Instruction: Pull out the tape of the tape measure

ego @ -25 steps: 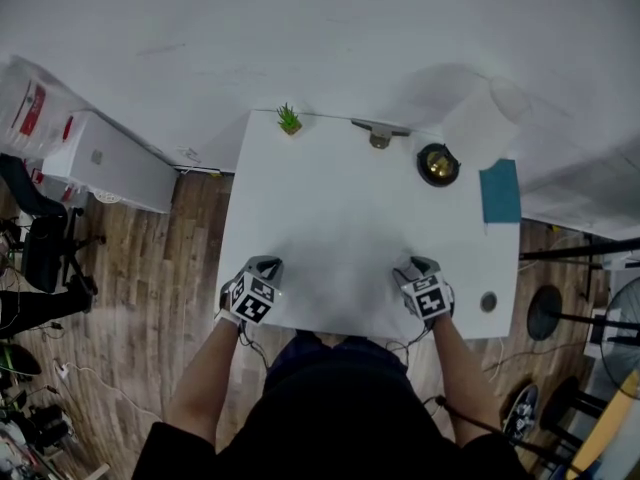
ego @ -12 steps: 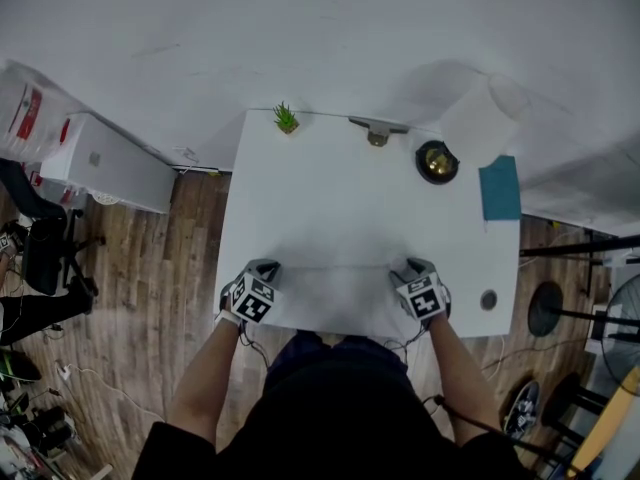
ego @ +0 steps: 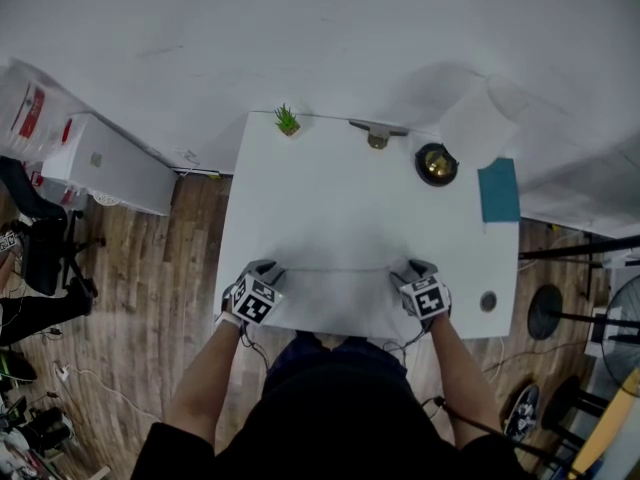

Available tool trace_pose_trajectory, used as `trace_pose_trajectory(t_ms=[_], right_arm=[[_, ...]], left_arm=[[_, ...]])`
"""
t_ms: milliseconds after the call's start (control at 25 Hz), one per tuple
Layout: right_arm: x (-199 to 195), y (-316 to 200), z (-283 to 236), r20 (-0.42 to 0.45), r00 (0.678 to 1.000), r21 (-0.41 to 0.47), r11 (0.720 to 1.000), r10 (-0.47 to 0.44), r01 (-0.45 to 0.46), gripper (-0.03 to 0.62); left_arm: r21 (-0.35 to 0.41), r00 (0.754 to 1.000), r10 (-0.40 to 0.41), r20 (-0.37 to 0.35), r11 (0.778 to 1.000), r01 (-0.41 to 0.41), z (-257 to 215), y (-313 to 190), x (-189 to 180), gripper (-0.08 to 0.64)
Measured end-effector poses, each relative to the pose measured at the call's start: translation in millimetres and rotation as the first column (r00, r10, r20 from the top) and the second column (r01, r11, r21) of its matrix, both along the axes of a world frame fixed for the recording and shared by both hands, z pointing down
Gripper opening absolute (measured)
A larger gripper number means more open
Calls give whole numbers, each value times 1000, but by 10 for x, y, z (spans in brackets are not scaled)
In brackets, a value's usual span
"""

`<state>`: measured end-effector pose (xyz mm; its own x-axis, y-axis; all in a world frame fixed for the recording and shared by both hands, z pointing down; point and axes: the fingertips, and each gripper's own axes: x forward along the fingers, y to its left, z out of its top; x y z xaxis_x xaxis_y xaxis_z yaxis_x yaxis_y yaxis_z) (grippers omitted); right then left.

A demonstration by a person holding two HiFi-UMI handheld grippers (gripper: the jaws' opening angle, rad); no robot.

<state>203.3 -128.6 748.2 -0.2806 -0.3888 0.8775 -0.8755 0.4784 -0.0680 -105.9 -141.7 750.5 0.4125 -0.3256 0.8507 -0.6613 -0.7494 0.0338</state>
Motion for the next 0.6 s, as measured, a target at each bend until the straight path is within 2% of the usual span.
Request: trace_pose_trajectory(t_ms=[280, 400, 600], right_arm=[[61, 34, -113, 25, 999, 25, 999, 40, -41, 247], [119, -12, -221, 33, 997, 64, 996, 63, -65, 244], [272, -47, -411, 41, 993, 122, 986, 107, -111, 227]], left_arm=[[13, 999, -29, -16, 999, 29, -85, 61, -57, 117], [25, 999, -48, -18, 999, 48, -147, 66, -96, 117], [105, 993, -103, -56, 989, 108, -425, -14, -157, 117]])
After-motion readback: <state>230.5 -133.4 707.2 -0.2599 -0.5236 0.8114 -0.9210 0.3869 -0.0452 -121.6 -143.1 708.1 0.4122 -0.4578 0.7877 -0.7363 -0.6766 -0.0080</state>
